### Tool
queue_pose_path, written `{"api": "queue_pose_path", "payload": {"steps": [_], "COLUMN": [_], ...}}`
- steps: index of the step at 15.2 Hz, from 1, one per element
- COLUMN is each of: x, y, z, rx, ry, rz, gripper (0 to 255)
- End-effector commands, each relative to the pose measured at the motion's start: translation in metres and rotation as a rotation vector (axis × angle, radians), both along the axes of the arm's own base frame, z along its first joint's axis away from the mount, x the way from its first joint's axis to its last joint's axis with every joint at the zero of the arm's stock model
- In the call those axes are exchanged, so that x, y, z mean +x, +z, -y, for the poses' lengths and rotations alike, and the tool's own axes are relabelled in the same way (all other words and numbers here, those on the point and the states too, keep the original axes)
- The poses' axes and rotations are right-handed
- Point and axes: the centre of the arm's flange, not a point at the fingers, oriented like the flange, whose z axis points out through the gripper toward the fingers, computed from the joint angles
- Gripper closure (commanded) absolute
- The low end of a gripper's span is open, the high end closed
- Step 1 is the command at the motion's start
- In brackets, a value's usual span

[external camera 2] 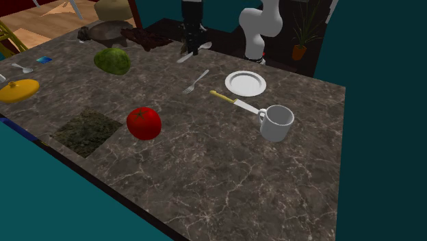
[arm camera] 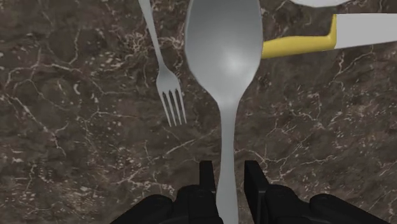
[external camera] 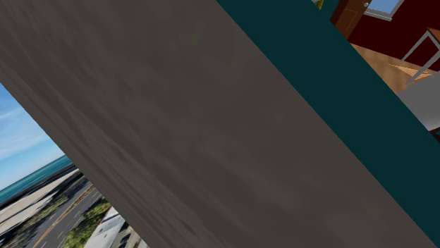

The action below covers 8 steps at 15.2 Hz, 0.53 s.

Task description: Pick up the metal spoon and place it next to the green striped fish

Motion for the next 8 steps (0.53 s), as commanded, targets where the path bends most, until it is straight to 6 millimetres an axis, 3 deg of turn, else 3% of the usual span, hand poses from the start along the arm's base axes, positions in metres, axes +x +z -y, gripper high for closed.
{"api": "queue_pose_path", "payload": {"steps": [1,8], "x": [-0.019,-0.077], "y": [0.002,0.002], "z": [0.021,0.093], "rx": [0.001,0.001], "ry": [0.001,0.001], "rz": [0.0,0.0], "gripper": [255,255]}}
